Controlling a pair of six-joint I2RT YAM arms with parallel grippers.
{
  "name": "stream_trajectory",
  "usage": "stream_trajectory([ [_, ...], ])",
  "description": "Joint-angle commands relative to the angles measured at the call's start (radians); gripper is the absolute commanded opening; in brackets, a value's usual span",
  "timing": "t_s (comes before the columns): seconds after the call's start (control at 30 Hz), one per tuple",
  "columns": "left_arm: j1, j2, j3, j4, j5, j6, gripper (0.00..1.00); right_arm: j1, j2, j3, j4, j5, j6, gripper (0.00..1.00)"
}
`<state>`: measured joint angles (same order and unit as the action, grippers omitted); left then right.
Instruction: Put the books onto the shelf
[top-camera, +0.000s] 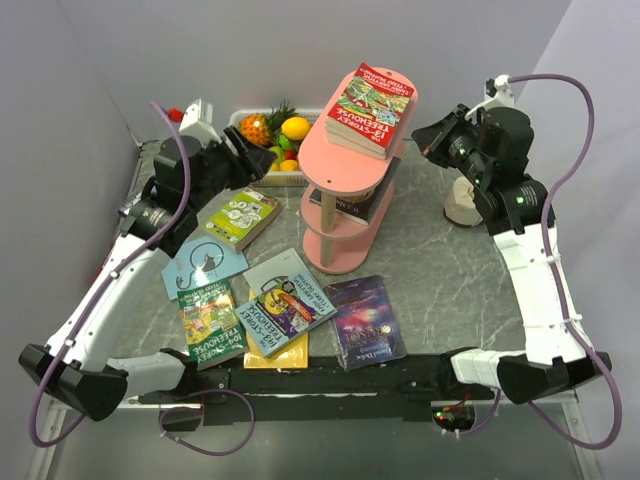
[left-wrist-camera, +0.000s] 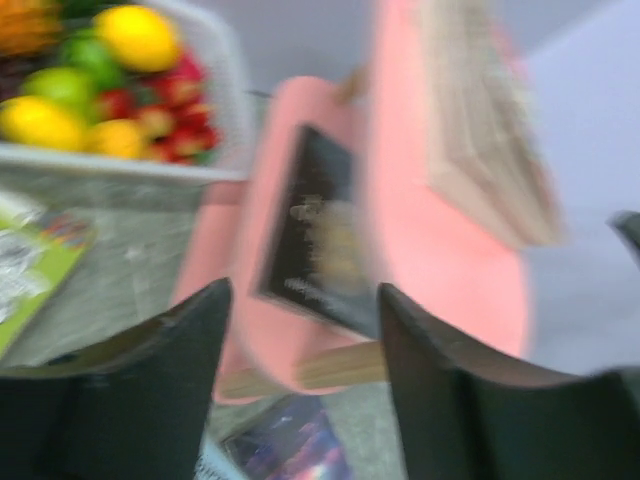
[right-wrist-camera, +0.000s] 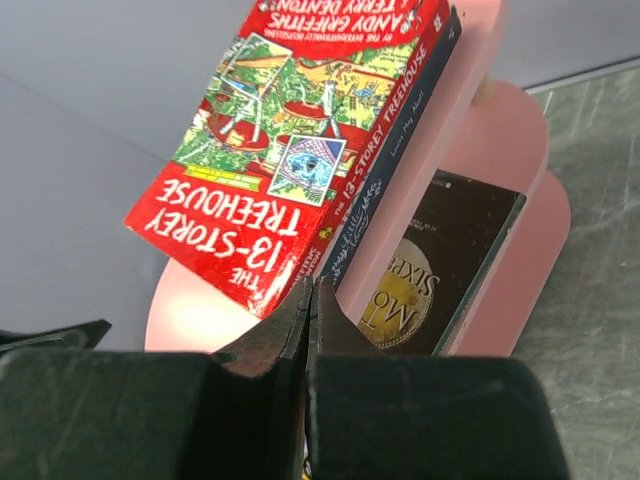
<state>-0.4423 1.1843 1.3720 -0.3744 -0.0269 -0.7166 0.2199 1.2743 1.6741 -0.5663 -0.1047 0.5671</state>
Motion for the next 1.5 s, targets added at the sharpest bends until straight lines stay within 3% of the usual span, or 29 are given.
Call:
stream_trajectory([
  [0.0, -0.006, 0.055, 0.108, 0.170, 0.261, 0.032, 0.52, -0.004, -0.059, -0.056, 0.084, 0.040, 0.005, 0.00],
  [0.1, -0.041, 0.081, 0.125, 0.215, 0.306, 0.048, 0.32, -0.005, -0.078, -0.085, 0.108, -0.005, 0.008, 0.00],
  [0.17, -0.065, 0.103, 0.159, 0.186, 0.272, 0.077, 0.28, 0.005, -0.061, -0.064, 0.095, -0.055, -0.002, 0.00],
  [0.23, -0.076, 0.124, 0.165, 0.170, 0.259, 0.078, 0.29, 0.019, -0.055, -0.060, 0.092, -0.128, -0.009, 0.00],
  [0.6, -0.076, 0.055, 0.029, 0.190, 0.205, 0.068, 0.36, 0.096, -0.015, -0.076, 0.085, -0.231, -0.058, 0.00],
  [0.9, -0.075, 0.020, -0.013, 0.178, 0.189, 0.083, 0.38, 0.099, 0.072, -0.008, 0.043, -0.216, -0.061, 0.00],
  [1.47, -0.076, 0.020, -0.021, 0.175, 0.177, 0.094, 0.40, 0.081, 0.060, -0.008, 0.040, -0.194, -0.078, 0.00],
])
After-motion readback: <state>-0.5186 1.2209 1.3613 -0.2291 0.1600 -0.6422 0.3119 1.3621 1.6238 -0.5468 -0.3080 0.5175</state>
